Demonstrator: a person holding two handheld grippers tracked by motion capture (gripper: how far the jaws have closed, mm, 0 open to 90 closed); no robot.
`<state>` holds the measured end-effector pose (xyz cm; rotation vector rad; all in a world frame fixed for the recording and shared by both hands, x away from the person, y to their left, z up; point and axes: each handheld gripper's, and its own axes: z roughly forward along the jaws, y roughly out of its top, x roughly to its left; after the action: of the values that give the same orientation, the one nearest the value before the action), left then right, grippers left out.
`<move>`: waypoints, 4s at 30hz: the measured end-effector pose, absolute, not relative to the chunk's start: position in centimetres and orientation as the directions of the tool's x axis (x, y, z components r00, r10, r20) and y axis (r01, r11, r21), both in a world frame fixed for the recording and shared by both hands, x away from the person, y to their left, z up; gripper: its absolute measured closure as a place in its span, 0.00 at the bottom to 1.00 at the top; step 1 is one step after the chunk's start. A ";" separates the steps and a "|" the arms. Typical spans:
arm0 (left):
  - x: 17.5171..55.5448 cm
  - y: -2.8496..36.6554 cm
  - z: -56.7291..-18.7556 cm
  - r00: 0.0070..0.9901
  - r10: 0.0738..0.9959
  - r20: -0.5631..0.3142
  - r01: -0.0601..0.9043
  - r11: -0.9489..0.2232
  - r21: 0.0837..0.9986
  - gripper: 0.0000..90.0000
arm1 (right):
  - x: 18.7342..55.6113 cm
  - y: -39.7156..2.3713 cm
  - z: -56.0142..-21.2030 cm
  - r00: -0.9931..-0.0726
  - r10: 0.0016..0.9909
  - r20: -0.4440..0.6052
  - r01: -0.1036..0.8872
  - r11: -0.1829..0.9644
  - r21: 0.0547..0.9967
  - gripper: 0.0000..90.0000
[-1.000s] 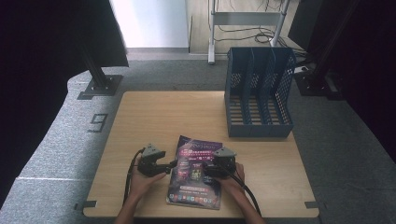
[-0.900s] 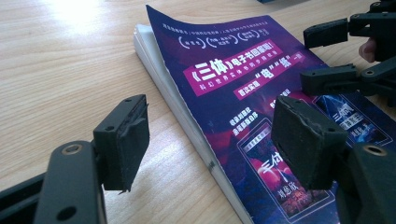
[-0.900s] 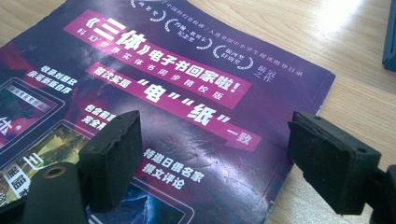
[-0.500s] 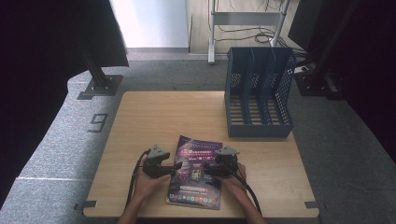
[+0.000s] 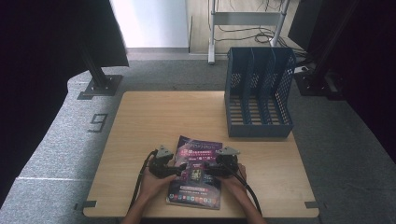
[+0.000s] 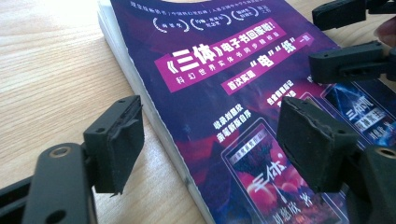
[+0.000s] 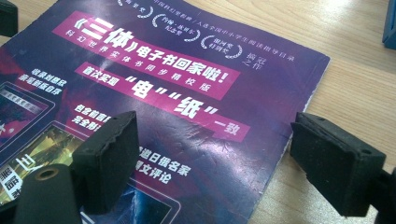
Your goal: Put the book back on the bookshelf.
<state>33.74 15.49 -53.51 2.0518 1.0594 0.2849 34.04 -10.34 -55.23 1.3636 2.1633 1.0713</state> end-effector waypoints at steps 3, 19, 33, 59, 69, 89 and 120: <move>34.0 15.2 -53.7 0.625 0.765 -0.154 0.591 -0.335 0.733 0.26 | 34.0 -10.3 -55.2 -0.466 0.881 0.085 0.602 0.245 0.760 0.17; 34.7 14.9 -54.5 0.612 0.770 -0.179 0.624 -0.331 0.708 0.23 | 33.9 -10.3 -55.3 -0.462 0.883 0.084 0.598 0.240 0.765 0.17; 34.8 14.8 -54.5 0.594 0.779 -0.201 0.639 -0.304 0.707 0.23 | 33.9 -10.3 -55.3 -0.460 0.884 0.084 0.597 0.239 0.766 0.18; 34.4 15.6 -53.3 0.609 0.752 -0.253 0.619 -0.251 0.744 0.33 | 33.8 -10.3 -55.3 -0.456 0.886 0.084 0.598 0.236 0.766 0.18; 34.2 15.3 -52.8 0.654 0.691 -0.308 0.608 -0.238 0.757 0.37 | 33.8 -10.3 -55.3 -0.456 0.886 0.085 0.599 0.235 0.766 0.18; 36.6 13.2 -53.0 0.667 0.704 -0.243 0.605 -0.321 0.728 0.45 | 33.8 -10.3 -55.3 -0.456 0.886 0.085 0.599 0.235 0.766 0.18; 36.1 12.5 -53.9 0.655 0.740 -0.149 0.544 -0.326 0.773 0.77 | 33.8 -10.3 -55.3 -0.455 0.886 0.084 0.599 0.235 0.766 0.18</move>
<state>36.10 12.53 -53.88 2.0177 0.9978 0.2907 33.78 -10.28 -55.32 1.3687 2.1457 1.0733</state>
